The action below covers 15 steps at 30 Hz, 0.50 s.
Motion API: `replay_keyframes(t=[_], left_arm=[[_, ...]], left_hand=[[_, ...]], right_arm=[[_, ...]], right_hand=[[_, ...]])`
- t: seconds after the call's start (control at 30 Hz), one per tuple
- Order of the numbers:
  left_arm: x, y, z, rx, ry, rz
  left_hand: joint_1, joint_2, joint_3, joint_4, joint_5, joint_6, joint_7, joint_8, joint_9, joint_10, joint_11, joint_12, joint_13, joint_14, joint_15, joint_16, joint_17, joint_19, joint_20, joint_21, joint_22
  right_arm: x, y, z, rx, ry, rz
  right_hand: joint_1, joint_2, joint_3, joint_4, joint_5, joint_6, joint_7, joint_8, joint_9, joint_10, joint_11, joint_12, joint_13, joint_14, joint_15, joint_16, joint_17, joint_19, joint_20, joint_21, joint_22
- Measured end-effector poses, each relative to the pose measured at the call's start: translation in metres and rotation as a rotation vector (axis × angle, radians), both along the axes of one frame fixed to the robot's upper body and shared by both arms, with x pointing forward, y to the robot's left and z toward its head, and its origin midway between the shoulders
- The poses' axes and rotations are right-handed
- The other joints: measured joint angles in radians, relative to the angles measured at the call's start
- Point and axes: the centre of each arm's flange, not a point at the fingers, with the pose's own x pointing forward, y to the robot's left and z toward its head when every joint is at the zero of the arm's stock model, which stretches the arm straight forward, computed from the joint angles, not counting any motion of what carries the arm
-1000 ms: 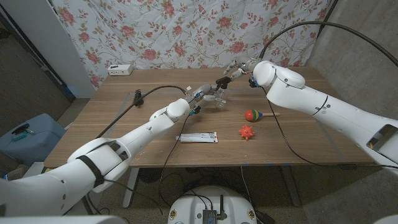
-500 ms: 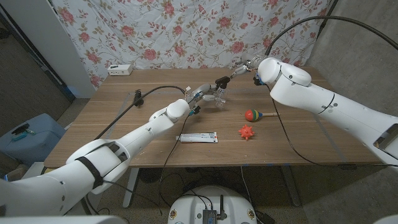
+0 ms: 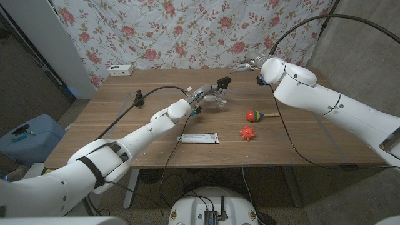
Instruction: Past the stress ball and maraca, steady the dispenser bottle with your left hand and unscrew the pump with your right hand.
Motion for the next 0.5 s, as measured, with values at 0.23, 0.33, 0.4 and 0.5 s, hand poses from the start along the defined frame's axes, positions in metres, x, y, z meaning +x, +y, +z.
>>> replay_keyframes(t=[0.23,0.33,0.4,0.5], left_arm=[[0.0003,-0.0009,0.0005,0.002,0.0,-0.002],[0.0005,-0.0013,0.0007,0.003,0.0,-0.002],[0.0007,-0.0015,0.0012,0.003,0.0,-0.003],[0.0011,-0.0016,0.0009,0.004,0.002,-0.003]], left_hand=[[0.0,0.0,0.0,0.0,0.0,0.0,0.0,0.0,0.001,-0.001,-0.001,0.003,0.0,0.0,0.0,0.0,0.003,0.0,0.0,0.0,0.0],[0.0,0.0,0.0,0.0,0.0,0.0,0.0,0.0,0.001,-0.001,-0.001,0.003,0.0,0.0,0.0,0.0,0.002,0.0,0.0,0.0,0.0],[0.0,0.0,0.0,0.0,0.0,0.0,0.0,0.0,0.001,-0.001,-0.001,0.003,0.0,0.0,0.0,-0.001,0.002,0.0,0.0,0.0,0.0],[0.0,0.0,0.0,0.0,0.0,0.0,0.0,0.0,0.001,-0.001,-0.001,0.003,0.001,0.0,0.0,-0.002,0.002,0.0,0.0,0.0,0.0]], right_arm=[[-0.0011,0.003,-0.0024,0.006,-0.003,-0.005],[-0.0013,0.0053,-0.0028,0.003,-0.003,-0.006],[-0.0012,0.007,-0.0035,0.002,-0.002,-0.009],[-0.0012,0.0094,-0.0044,-0.001,0.0,-0.013]], right_hand=[[-0.067,0.0,-0.023,0.023,-0.004,0.042,0.019,0.015,0.002,0.018,0.017,0.008,0.0,0.017,0.0,0.0,0.0,0.023,-0.002,0.002,0.0],[-0.093,-0.001,-0.034,0.034,-0.004,0.064,0.023,0.018,0.002,0.024,0.016,0.008,-0.002,0.025,-0.002,0.0,0.0,0.029,0.003,0.002,0.0],[-0.114,0.001,-0.041,0.041,-0.004,0.073,0.025,0.022,0.002,0.027,0.019,0.008,-0.003,0.028,0.0,0.0,0.0,0.033,-0.001,0.002,0.0],[-0.147,0.0,-0.055,0.055,-0.004,0.092,0.037,0.028,0.001,0.037,0.022,0.008,-0.003,0.031,0.004,0.0,0.0,0.038,0.002,0.002,0.0]])
